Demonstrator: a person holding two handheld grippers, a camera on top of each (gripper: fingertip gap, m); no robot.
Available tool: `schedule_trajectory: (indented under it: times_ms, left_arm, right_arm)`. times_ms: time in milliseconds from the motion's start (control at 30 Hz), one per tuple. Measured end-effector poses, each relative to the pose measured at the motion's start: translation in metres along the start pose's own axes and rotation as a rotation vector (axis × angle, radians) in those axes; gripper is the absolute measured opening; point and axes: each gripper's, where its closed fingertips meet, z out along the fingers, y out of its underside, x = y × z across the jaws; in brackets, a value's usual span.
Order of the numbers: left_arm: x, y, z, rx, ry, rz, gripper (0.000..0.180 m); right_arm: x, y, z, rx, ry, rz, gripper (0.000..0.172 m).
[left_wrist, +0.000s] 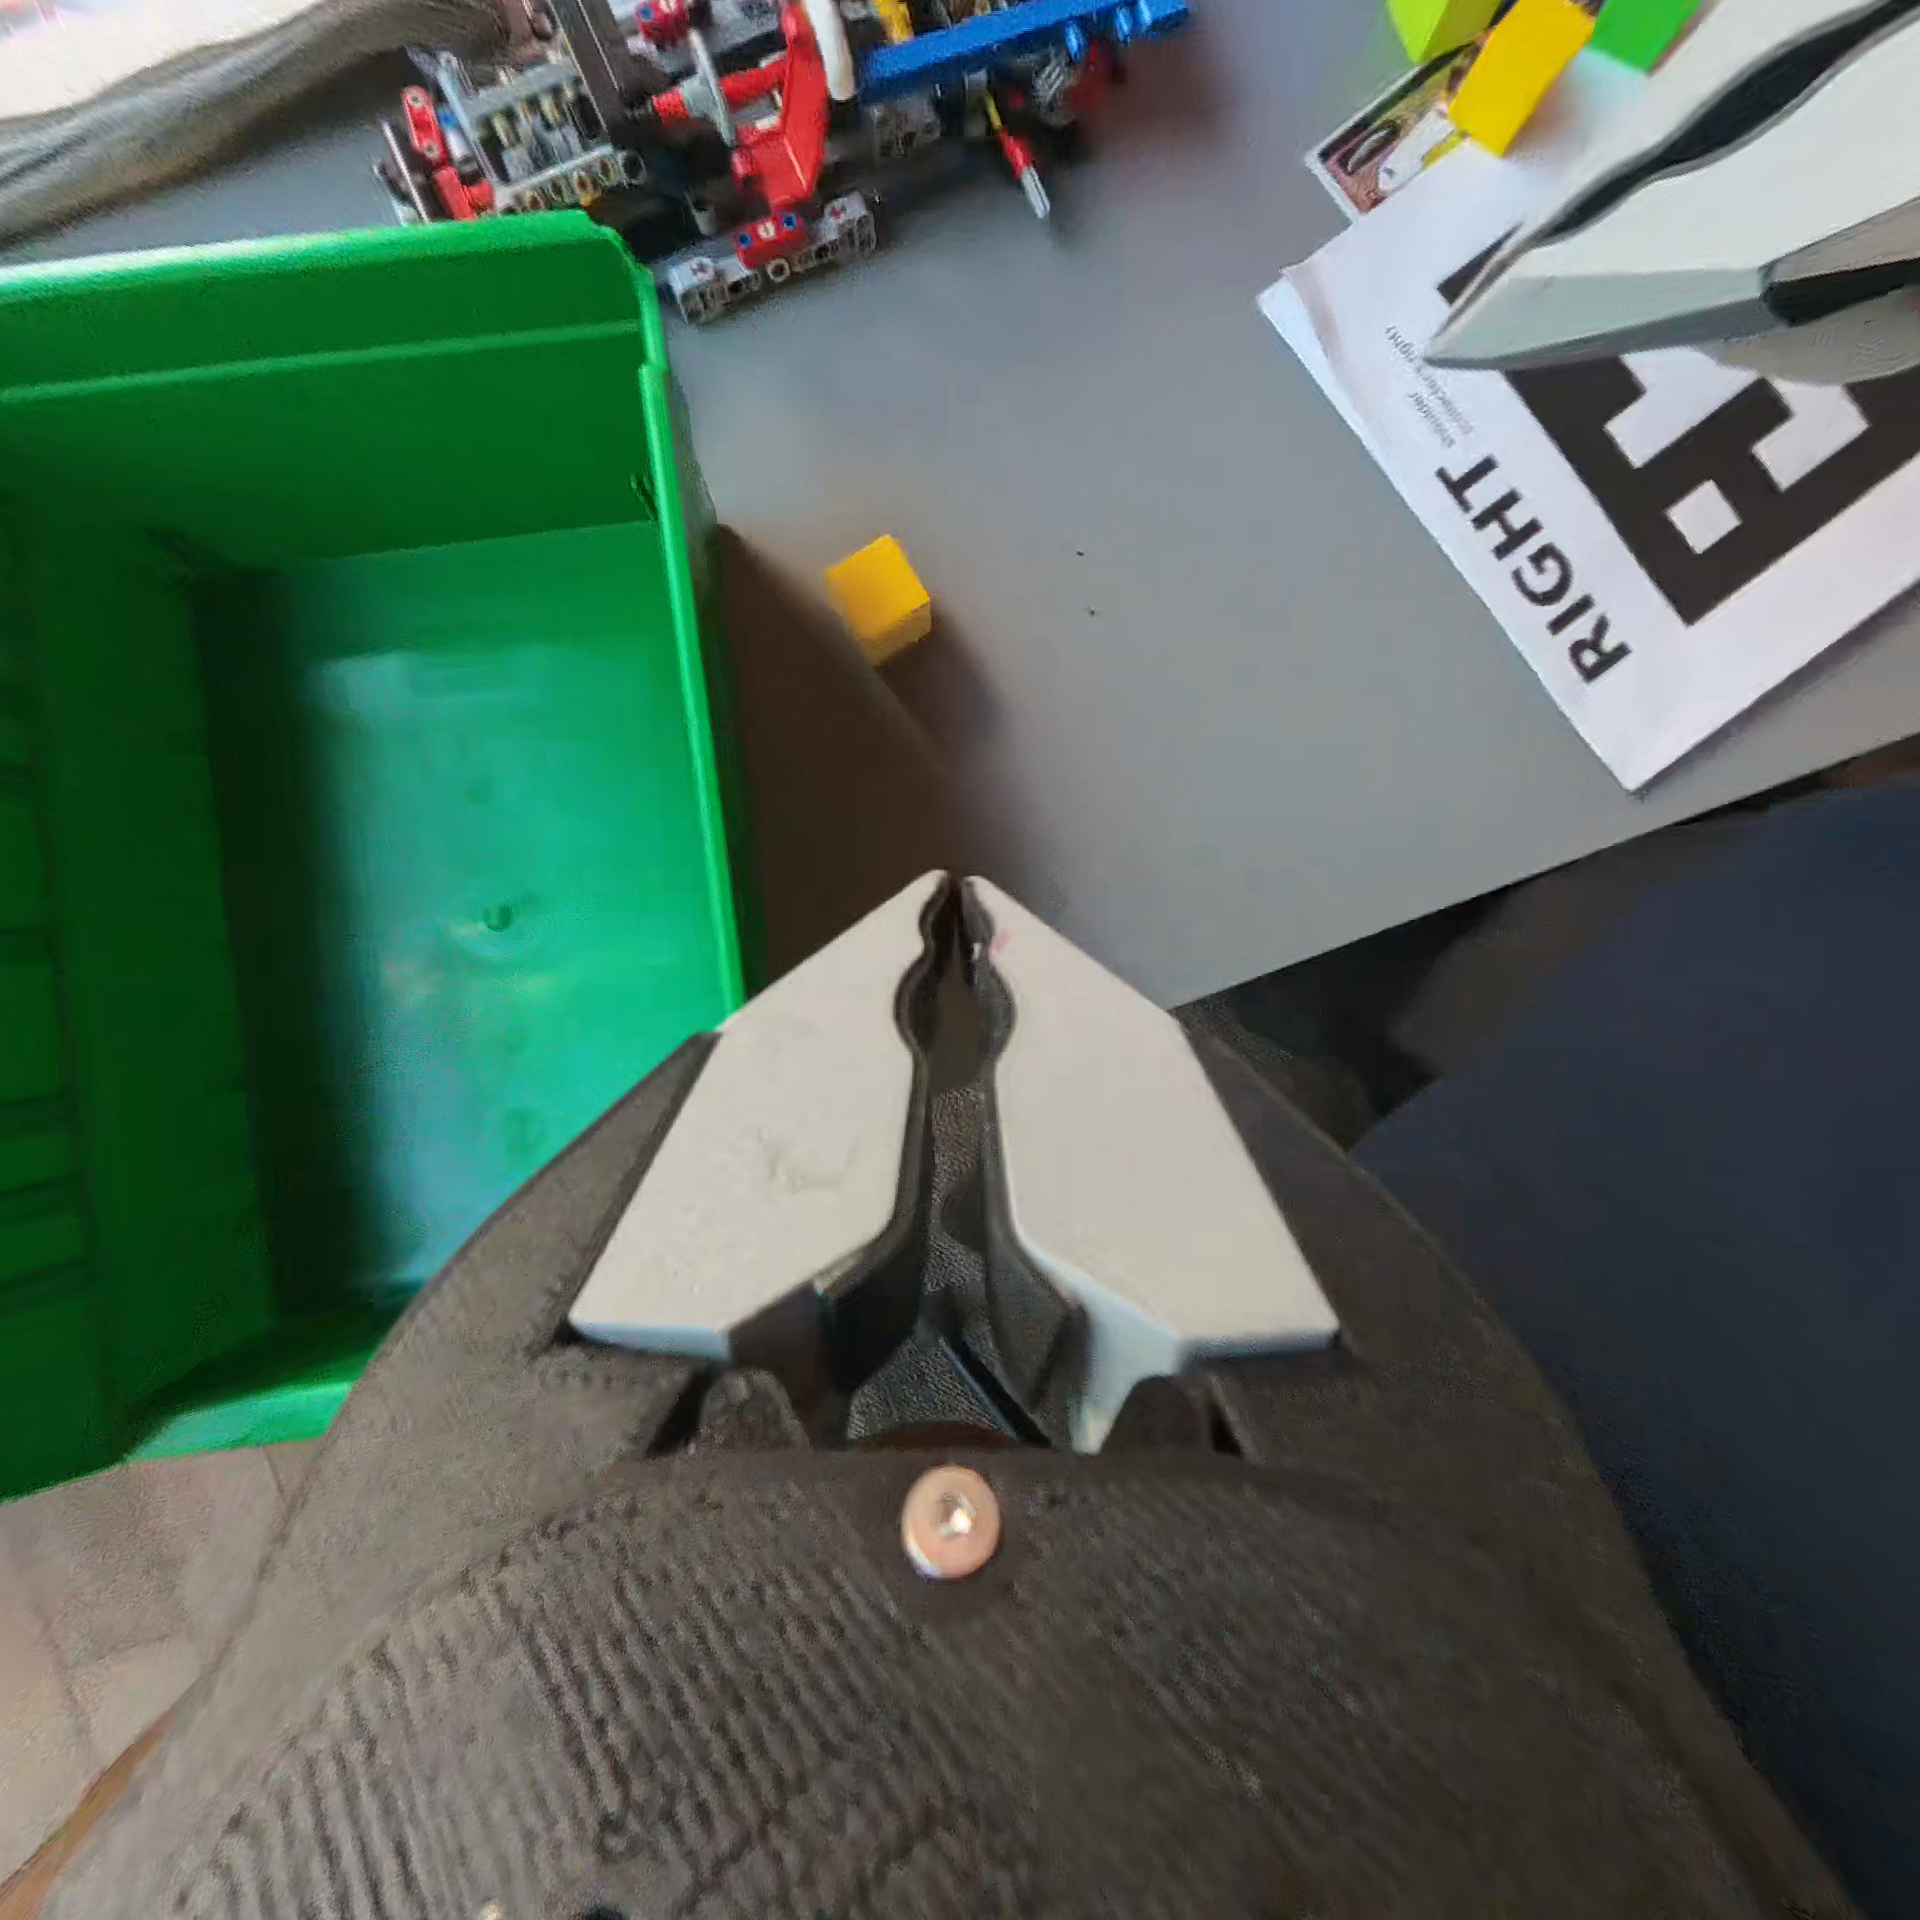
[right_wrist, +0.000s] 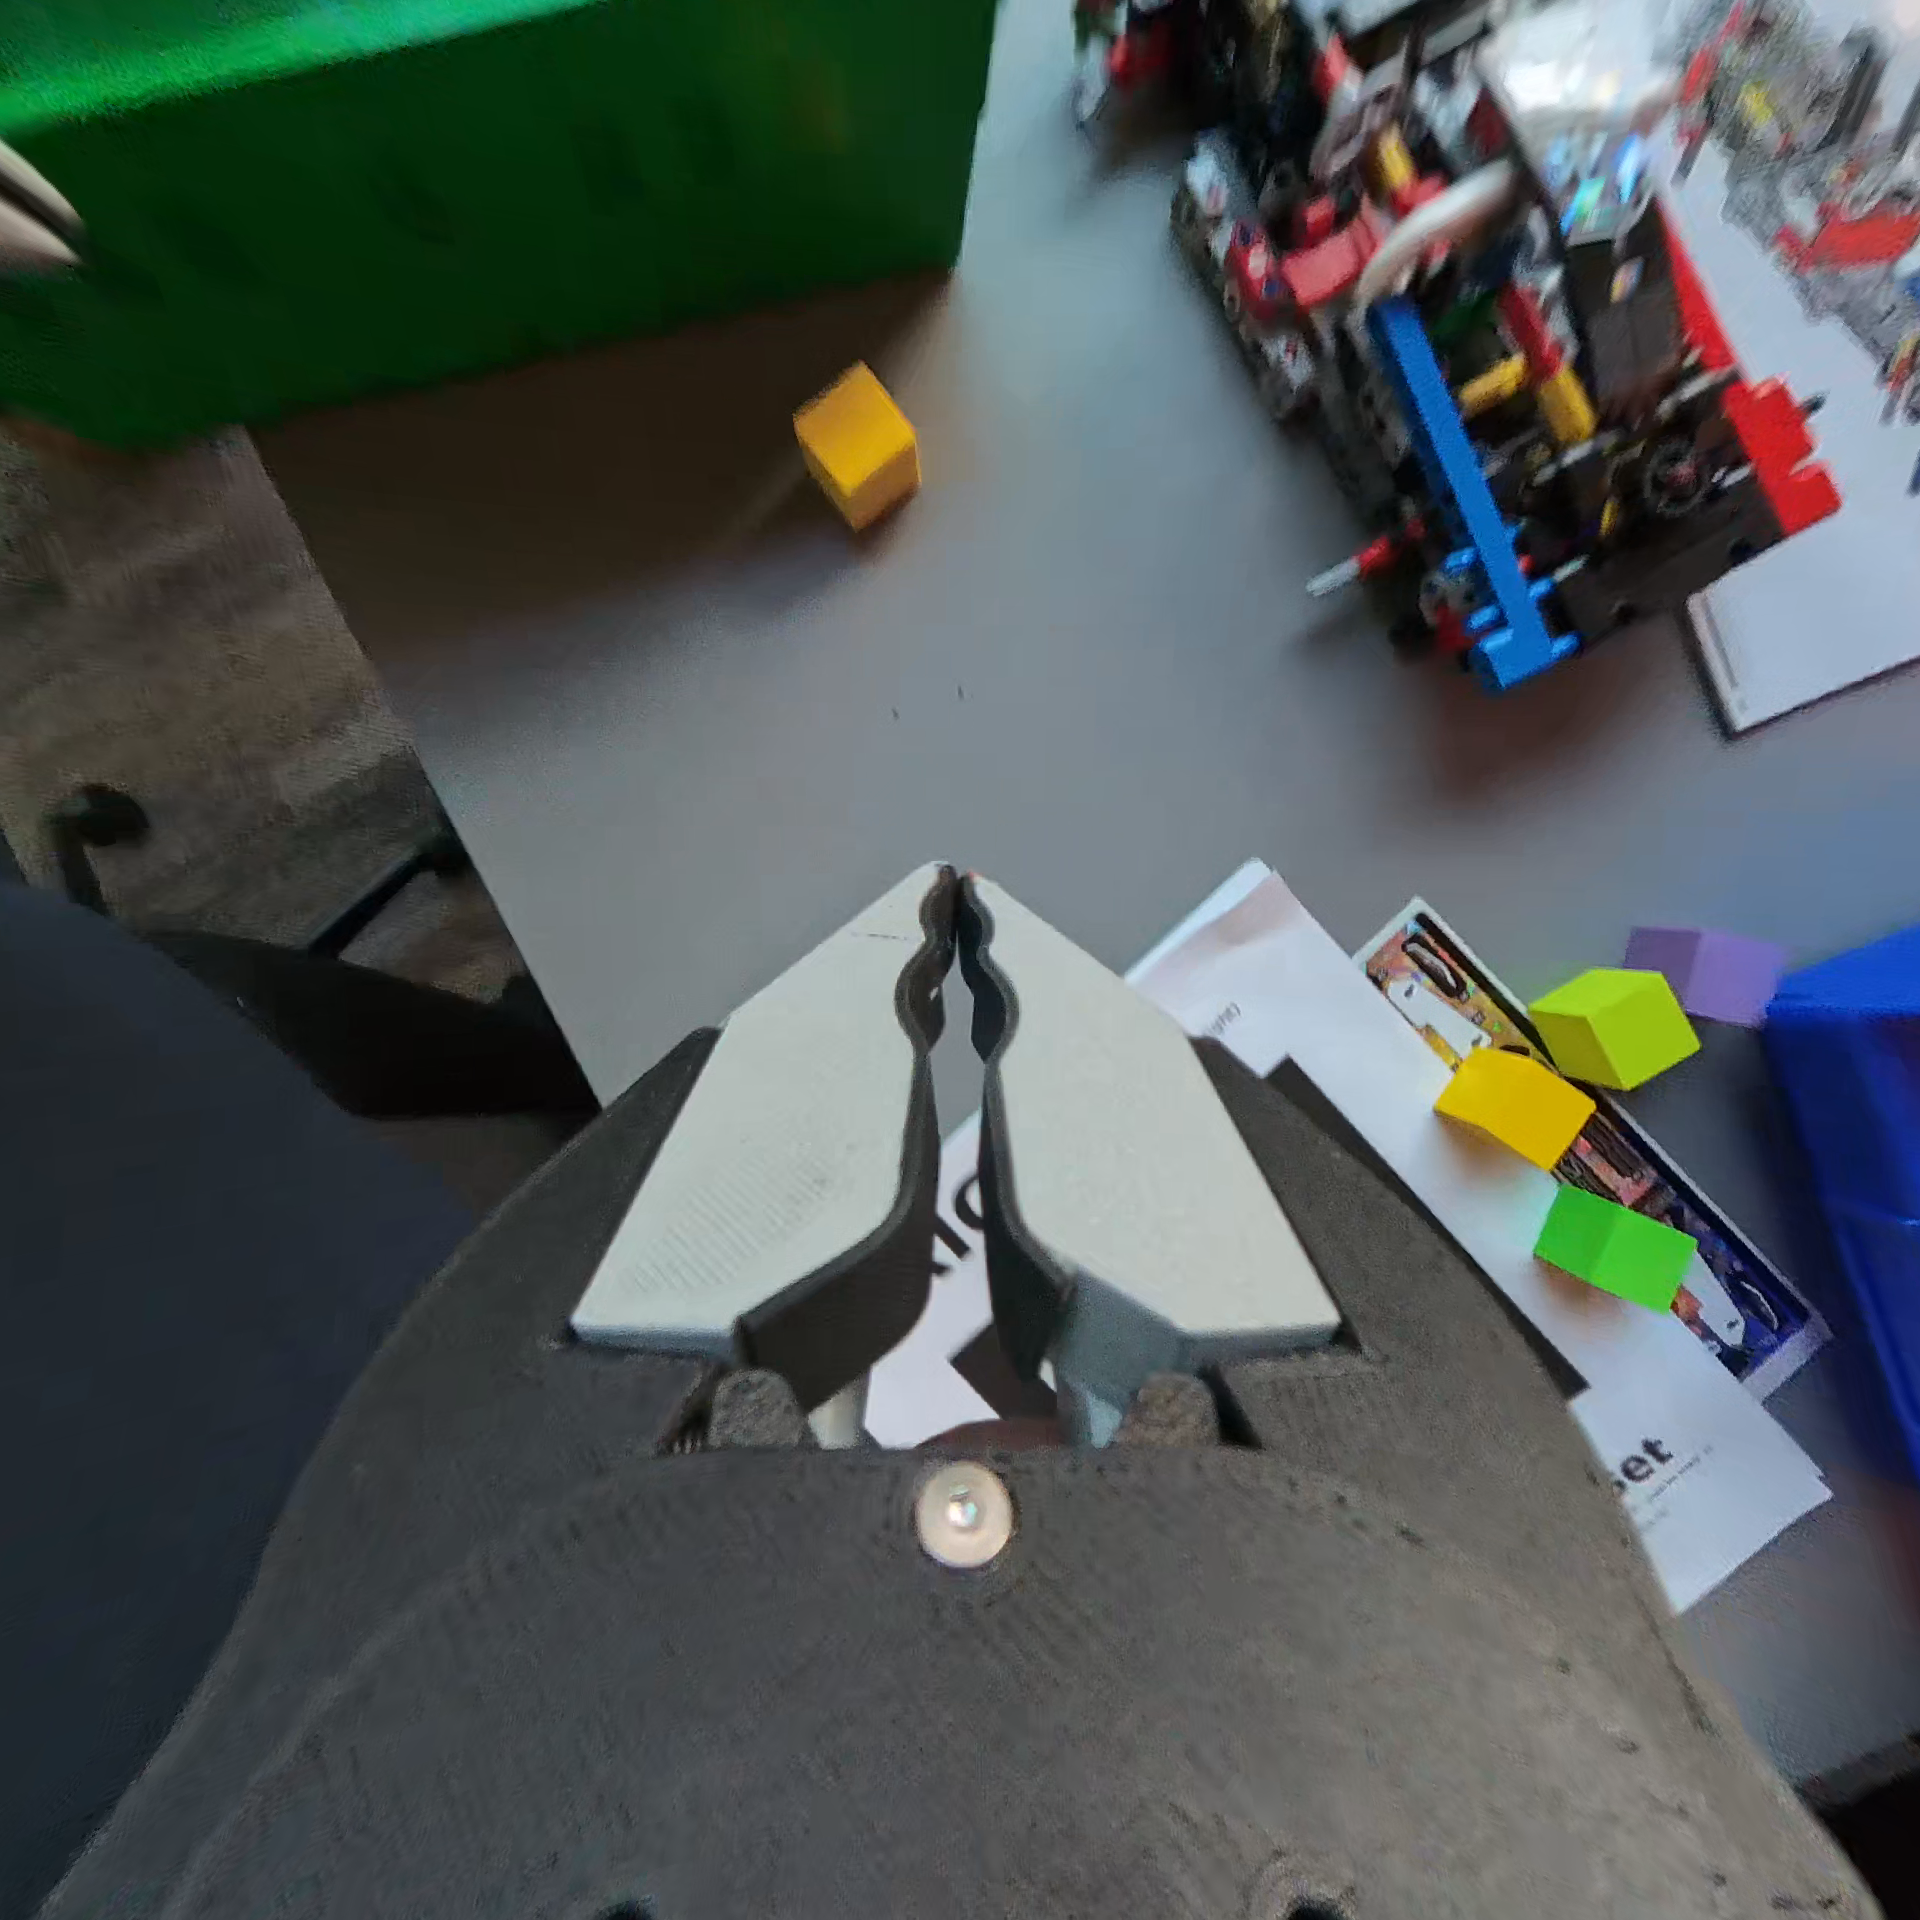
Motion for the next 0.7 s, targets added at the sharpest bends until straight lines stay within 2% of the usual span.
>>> schedule_trajectory:
  times_ms: [167,233,333,433,700]
  left_arm:
    - [0.019,0.012,0.01,-0.114,-0.064,-0.014,0.0]
    - [0.029,0.018,0.013,-0.155,-0.053,-0.061,0.022]
    - [0.043,0.023,0.012,-0.184,-0.043,-0.147,0.033]
    - [0.051,0.027,0.008,-0.187,-0.045,-0.167,0.038]
    - [0.051,0.037,0.0,-0.152,0.02,-0.14,0.041]
  right_arm:
    - [0.02,0.045,0.011,-0.043,-0.089,-0.042,0.001]
    - [0.028,0.061,0.015,-0.059,-0.106,-0.055,0.017]
    - [0.038,0.079,0.018,-0.072,-0.12,-0.074,0.031]
    - [0.042,0.078,0.018,-0.06,-0.148,-0.067,0.045]
    - [0.052,0.05,0.009,-0.024,-0.109,-0.006,0.062]
